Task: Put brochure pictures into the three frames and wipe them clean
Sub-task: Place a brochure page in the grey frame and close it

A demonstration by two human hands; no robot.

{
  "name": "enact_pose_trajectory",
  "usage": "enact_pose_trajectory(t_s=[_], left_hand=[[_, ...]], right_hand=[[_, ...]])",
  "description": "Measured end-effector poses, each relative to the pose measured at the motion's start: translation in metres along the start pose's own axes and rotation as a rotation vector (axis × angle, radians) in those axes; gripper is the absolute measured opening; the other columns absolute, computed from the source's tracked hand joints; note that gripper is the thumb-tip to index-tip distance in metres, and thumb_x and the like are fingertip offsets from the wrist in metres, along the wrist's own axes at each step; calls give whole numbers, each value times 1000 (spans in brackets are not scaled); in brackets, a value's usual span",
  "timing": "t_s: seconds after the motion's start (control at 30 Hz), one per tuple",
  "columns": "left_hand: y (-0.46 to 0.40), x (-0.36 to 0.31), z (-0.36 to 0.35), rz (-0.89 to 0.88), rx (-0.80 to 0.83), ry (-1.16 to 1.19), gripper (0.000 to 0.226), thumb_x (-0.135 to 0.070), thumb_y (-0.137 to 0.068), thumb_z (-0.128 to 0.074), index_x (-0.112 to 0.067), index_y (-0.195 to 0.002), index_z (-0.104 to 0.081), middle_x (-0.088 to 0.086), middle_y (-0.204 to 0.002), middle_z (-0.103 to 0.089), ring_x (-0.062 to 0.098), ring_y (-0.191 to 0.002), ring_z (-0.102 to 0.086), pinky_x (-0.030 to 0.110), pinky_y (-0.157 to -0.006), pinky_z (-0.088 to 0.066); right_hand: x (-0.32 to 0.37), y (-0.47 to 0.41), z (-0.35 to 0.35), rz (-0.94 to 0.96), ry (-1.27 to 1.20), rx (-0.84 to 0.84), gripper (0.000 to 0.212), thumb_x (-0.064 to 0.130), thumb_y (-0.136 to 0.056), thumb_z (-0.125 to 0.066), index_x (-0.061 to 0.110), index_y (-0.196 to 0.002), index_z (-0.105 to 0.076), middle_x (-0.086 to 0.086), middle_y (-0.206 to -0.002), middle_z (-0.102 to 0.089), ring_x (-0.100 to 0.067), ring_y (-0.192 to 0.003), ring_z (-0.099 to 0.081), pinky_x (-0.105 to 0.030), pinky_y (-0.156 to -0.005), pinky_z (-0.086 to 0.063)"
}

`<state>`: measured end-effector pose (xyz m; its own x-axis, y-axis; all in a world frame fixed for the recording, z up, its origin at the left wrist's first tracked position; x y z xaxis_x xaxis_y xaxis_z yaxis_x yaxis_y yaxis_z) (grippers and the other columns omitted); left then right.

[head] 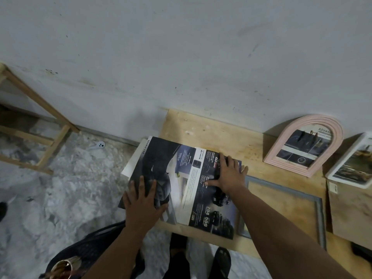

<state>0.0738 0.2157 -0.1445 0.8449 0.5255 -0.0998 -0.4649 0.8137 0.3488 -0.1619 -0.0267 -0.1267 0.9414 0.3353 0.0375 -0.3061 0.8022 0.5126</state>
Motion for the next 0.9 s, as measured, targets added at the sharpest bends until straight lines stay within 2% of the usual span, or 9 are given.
enact_pose_trajectory(t_s=[0.17,0.27,0.33,0.4,0.57,0.67,0.73,0.8,0.9], left_hand=[[0,-1,0,-2,-28,1,94,-83,-77,-38,-28,-152,-47,19,-164,-32,54,-146,-28,75,-106,-30],[1,-3,1,-13,-54,-16,91,-80,-77,-56,-28,-151,-49,19,-163,-33,54,-145,-30,75,-105,-31],[1,-3,1,-10,-57,-18,95,-76,-72,-72,-27,-150,-50,20,-163,-34,53,-144,-32,75,-103,-34],[-1,-3,-2,-10,-44,-10,97,-73,-67,-78,-26,-148,-53,22,-161,-37,55,-142,-35,76,-101,-37],[-3,-9,0,-37,-46,-11,96,-77,-69,-44,-17,-142,-60,27,-152,-44,59,-134,-38,79,-96,-36],[-1,-26,25,-54,-152,0,86,-67,-82,-42,-10,-145,-55,28,-153,-44,55,-137,-40,72,-102,-35],[5,-54,47,-104,-202,155,76,-63,-90,-40,-10,-141,-58,24,-152,-49,48,-139,-44,65,-108,-36],[11,-95,60,-138,-128,516,87,-82,-87,-33,-15,-138,-58,13,-144,-58,36,-134,-52,52,-110,-40],[37,-178,51,5,370,1095,102,-100,-67,-41,-29,-140,-52,-7,-135,-56,21,-128,-56,40,-109,-44]], right_hand=[[5,6,14,29,-7,-77,129,80,-66,-71,30,-161,2,-11,-148,-41,-35,-144,-34,-72,-117,-9],[11,11,24,84,-25,-117,110,69,-74,-75,32,-158,-12,-7,-141,-54,-34,-134,-48,-64,-116,-21],[11,16,33,110,-85,-92,96,63,-76,-78,32,-151,-28,-4,-133,-62,-29,-118,-60,-48,-102,-45],[5,23,45,104,-179,-56,82,59,-74,-81,28,-141,-43,-1,-121,-68,-26,-105,-65,-37,-79,-52],[-51,44,82,-12,-516,15,58,56,-65,-89,22,-107,-66,2,-98,-70,-20,-90,-65,-32,-75,-48],[-101,71,93,-115,-918,29,51,46,-66,-94,16,-103,-74,-1,-98,-78,-19,-88,-74,-30,-78,-56],[-130,94,92,-173,-1191,28,47,40,-71,-92,11,-105,-76,-9,-102,-79,-25,-88,-77,-34,-79,-59],[-154,116,80,-229,-1441,55,53,37,-76,-89,4,-114,-73,-16,-108,-77,-34,-96,-76,-45,-90,-59],[-184,142,48,-319,-1642,107,64,38,-77,-90,0,-124,-68,-22,-116,-73,-40,-107,-71,-55,-101,-53]])
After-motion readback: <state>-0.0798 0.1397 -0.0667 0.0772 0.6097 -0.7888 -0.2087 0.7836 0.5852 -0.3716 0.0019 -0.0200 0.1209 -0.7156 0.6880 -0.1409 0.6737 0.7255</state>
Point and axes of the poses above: each hand's wrist, its own y-axis away from the middle knuckle, its own z-axis out of the back of the hand, x = y × z, the point moved 9 cm from there along -y, towards the middle knuckle
